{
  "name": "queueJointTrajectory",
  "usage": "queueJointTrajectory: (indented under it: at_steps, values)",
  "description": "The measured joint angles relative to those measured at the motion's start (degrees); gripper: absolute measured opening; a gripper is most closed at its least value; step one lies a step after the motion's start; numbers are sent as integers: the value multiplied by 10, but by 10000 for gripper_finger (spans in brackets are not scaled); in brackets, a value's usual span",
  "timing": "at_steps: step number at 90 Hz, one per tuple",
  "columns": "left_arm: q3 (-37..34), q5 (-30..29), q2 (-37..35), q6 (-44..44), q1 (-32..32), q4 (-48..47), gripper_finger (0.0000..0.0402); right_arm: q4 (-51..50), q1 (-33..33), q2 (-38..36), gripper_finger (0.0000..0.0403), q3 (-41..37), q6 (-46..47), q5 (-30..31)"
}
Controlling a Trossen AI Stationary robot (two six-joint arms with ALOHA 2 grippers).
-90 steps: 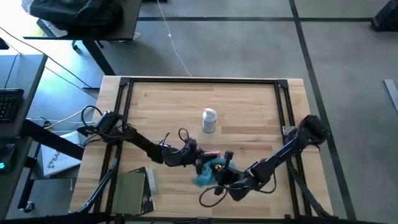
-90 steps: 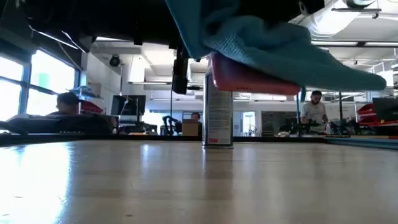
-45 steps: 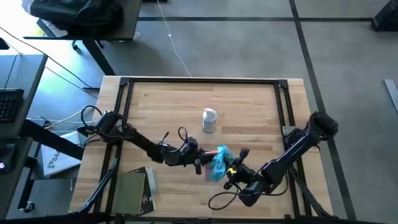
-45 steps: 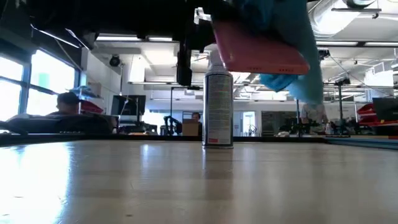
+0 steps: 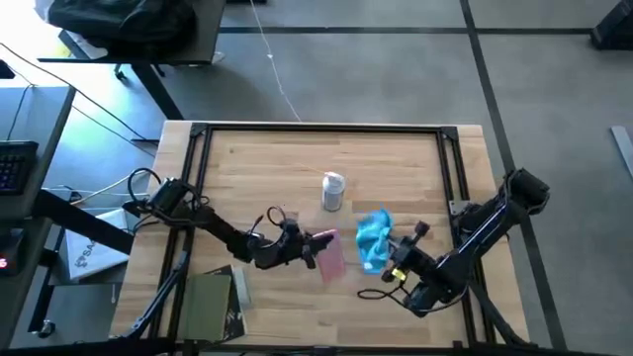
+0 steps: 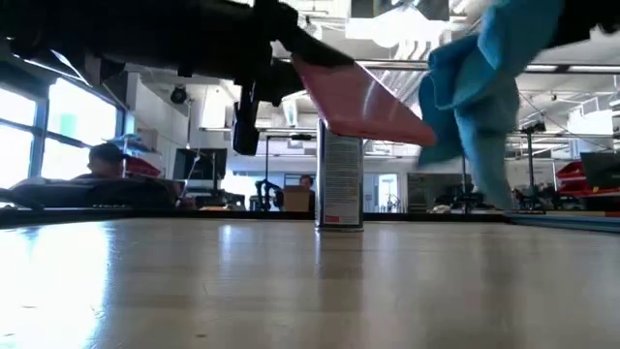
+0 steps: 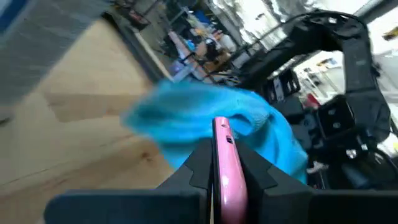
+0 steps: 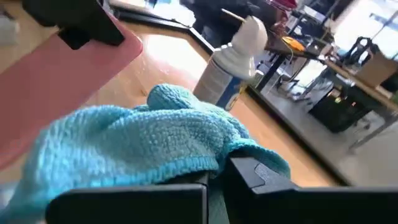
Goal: Apply microfiber cloth
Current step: Wipe the pink cellphone with a blue microfiber cloth
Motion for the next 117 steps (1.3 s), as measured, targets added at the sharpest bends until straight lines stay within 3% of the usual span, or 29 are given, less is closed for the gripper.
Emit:
queueJointTrajectory:
  at_steps: [9, 22, 32, 44, 58, 76, 99, 117]
  values:
    - [-1, -25, 1, -25, 12, -24, 15, 158, -5, 1, 0, -49, -75, 4]
    - [0, -98, 22, -14, 18, -27, 15, 396, -24, 1, 0, -102, -271, -7]
    - [0, -127, 42, -28, 26, -27, 15, 508, -46, 1, 0, -120, -396, -48]
    - [0, -127, 75, -70, 34, -24, 15, 523, -88, 3, 0, -124, -468, -161]
    - [1, -135, 109, -124, 30, 1, 15, 557, -132, 20, 0, -124, -553, -252]
    - [8, -131, 128, -76, 24, 27, 15, 647, -182, 67, 0, -124, -649, -355]
    - [20, -122, 129, 138, 11, 54, 16, 741, -229, 100, 0, -122, -759, -339]
    - [19, -124, 130, 156, 7, 53, 20, 749, -247, 77, 0, -122, -837, -313]
